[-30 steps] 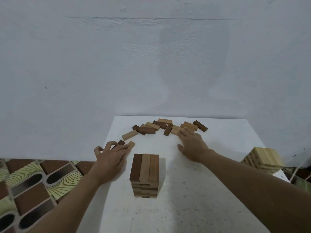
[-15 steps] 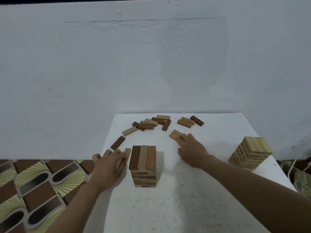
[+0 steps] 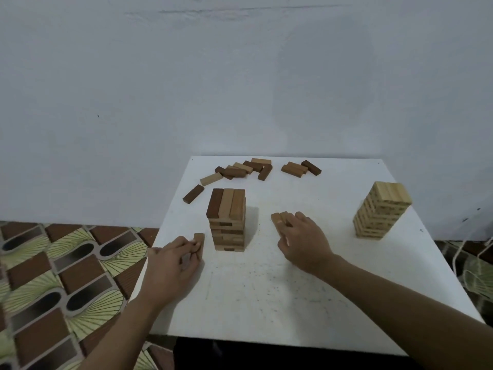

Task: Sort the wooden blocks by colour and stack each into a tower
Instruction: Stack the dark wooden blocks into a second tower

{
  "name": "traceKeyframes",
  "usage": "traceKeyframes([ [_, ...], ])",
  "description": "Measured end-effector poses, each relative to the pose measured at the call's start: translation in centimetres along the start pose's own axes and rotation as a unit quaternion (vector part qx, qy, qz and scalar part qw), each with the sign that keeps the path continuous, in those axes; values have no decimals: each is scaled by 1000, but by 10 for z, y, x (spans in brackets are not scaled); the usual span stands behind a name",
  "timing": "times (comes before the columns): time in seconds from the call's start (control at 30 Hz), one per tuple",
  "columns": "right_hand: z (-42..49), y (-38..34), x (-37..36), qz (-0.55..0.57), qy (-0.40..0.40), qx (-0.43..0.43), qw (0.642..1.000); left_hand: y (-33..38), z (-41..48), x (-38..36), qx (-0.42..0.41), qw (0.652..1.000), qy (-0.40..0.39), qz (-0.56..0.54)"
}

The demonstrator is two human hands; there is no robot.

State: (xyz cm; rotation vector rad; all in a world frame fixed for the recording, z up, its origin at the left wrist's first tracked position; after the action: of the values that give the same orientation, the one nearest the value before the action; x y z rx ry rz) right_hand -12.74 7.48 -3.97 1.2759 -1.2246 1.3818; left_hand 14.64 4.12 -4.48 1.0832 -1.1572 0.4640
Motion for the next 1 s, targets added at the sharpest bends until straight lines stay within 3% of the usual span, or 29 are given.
traceKeyframes([
  [0.27,-41,-15,4,67,25,32,997,30,-40,-16,-70,993,-77,-54],
  [0.63,-51,-14,-4,143,-63,56,986,89,-44,-50,-148,967,-180,-99],
  [0.83,-59,-14,8,200,-100,63,973,127,-26,-82,-161,957,-231,-67],
  [1.0,-62,-9,10,187,-128,59,972,151,-1,-90,-134,965,-217,-53],
])
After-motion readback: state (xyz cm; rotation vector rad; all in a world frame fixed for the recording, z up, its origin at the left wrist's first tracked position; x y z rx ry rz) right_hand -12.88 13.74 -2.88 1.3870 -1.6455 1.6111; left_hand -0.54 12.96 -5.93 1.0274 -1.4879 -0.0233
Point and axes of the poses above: each hand's wrist, its own z-axis towards the middle knuckle, its own x-axis out of the back of the hand, y = z × x, the point moved 10 cm from there along z, towards the middle knuckle, and after that the axes turned 15 degrees about -y, right-handed, at the moved point
